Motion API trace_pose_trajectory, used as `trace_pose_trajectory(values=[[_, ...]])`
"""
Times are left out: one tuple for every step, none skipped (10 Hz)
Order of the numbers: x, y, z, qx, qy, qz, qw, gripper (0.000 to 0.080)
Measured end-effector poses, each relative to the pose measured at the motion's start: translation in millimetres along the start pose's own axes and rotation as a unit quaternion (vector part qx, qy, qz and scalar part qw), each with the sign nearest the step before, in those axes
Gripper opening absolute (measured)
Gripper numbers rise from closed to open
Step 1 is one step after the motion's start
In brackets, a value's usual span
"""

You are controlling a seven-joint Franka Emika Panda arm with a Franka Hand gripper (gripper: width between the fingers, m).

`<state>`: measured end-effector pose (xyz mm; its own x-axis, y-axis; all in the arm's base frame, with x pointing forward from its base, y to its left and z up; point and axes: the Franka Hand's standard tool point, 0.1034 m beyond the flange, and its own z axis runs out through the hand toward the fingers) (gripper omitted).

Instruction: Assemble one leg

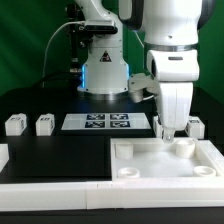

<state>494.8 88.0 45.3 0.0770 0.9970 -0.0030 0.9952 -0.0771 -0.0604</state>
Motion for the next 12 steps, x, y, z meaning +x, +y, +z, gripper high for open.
trace_pose_trajectory(values=[[-0.8, -0.8, -6.1, -0.004, -0.001, 0.002, 1.0, 0.0649], [-1.9, -2.1, -12.6, -0.008, -0.002, 0.008, 1.0, 0.0649], [-2.8, -3.6, -17.8, -0.012, -0.003, 0.017, 1.0, 0.0649], [-3.3, -4.6, -20.4, -0.014, -0.003, 0.023, 1.0, 0.0649], [-3.8, -5.3, -17.8, -0.011, -0.003, 0.023, 1.0, 0.0649], [-3.8, -5.6, -16.8, -0.01, -0.003, 0.043, 0.999, 0.0649], [-3.7, -5.7, -16.7, -0.01, -0.002, 0.064, 0.998, 0.0649], [-3.4, -5.9, -16.5, -0.01, -0.001, 0.112, 0.994, 0.0649], [-3.3, -6.0, -16.4, -0.01, -0.001, 0.165, 0.986, 0.0649], [-3.2, -6.1, -16.3, -0.01, 0.0, 0.21, 0.978, 0.0649], [-2.1, -6.8, -16.1, -0.009, 0.002, 0.262, 0.965, 0.0649], [1.4, -11.6, -15.0, -0.006, 0.007, 0.358, 0.934, 0.0649]])
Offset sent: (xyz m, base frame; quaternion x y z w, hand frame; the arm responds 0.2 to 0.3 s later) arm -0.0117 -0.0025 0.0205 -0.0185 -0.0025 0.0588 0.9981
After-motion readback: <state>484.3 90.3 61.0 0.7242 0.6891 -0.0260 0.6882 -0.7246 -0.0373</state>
